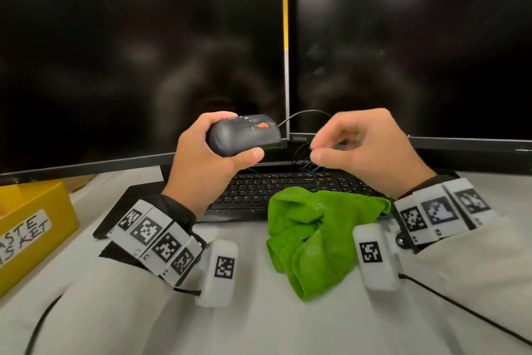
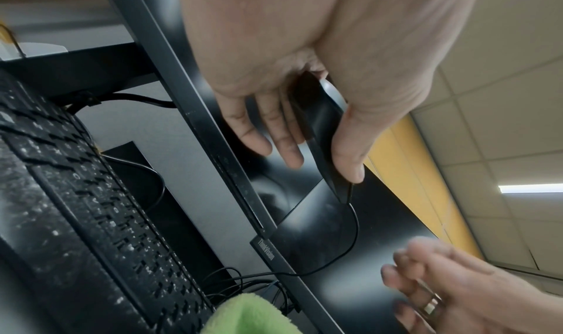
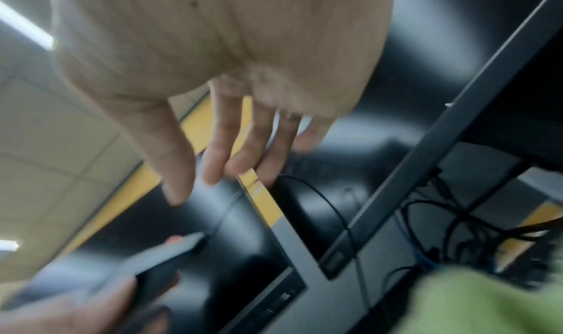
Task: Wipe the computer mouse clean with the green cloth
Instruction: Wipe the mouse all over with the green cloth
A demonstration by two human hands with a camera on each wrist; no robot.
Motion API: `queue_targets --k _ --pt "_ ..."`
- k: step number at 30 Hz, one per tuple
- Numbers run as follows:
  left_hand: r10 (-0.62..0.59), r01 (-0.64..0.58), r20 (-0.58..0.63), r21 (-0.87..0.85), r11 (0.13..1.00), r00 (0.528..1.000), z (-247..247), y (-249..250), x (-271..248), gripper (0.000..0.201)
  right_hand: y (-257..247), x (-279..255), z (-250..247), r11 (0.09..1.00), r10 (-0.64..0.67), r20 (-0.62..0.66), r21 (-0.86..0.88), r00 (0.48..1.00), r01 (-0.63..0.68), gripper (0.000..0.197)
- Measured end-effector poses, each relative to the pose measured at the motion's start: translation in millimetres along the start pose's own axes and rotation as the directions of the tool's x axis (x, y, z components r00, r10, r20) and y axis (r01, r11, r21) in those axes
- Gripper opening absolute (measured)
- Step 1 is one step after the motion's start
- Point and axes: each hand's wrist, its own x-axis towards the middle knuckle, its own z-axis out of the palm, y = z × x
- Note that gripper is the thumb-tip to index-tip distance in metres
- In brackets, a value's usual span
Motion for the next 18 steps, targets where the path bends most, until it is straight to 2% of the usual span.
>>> queue_targets --k 1,2,3,5,7,11,12,13,14,16,18 --pt "-0.003 0.003 0.001 0.000 1.000 1.000 0 -1 0 0.061 -11 2 0 0.997 0.019 0.172 0.067 0.985 -0.031 0.008" --pt "-0.007 0.007 0.000 0.000 1.000 1.000 0 -2 1 0.061 -22 4 2 0.997 0.036 0.346 0.046 0.938 -0.056 0.007" --pt "-0.011 0.011 0.000 0.001 1.000 1.000 -1 -3 1 0.061 -28 8 6 0.997 0.068 0.499 -0.052 0.864 -0.049 0.007" --pt "-0.016 0.016 0.006 0.012 1.000 1.000 0 -5 1 0.061 -35 17 16 0.953 0.204 0.689 -0.301 0.695 0.020 0.017" --pt "-0.027 0.027 0.012 0.018 0.999 1.000 0 -6 -1 0.061 -40 22 28 0.860 0.341 0.760 -0.490 0.554 0.143 0.032" --pt "-0.069 0.068 0.020 0.016 0.998 0.997 3 -8 -3 0.062 -43 12 42 0.695 0.531 0.774 -0.631 0.344 0.345 0.071" --pt "-0.075 0.075 0.023 0.016 0.997 0.997 4 -9 -3 0.062 -41 7 46 0.661 0.562 0.766 -0.643 0.314 0.387 0.079" --pt "-0.080 0.079 0.028 0.017 0.997 0.996 5 -10 -4 0.061 -39 2 50 0.633 0.572 0.760 -0.649 0.310 0.423 0.082" --pt "-0.083 0.083 0.032 0.023 0.996 0.996 6 -11 -5 0.061 -36 -2 55 0.619 0.560 0.756 -0.654 0.340 0.436 0.079" --pt "-0.088 0.087 0.037 0.030 0.996 0.995 7 -11 -6 0.060 -29 -5 60 0.628 0.482 0.742 -0.663 0.465 0.407 0.054" --pt "-0.091 0.090 0.034 0.030 0.995 0.995 7 -12 -6 0.060 -22 0 57 0.671 0.411 0.712 -0.659 0.569 0.340 0.027"
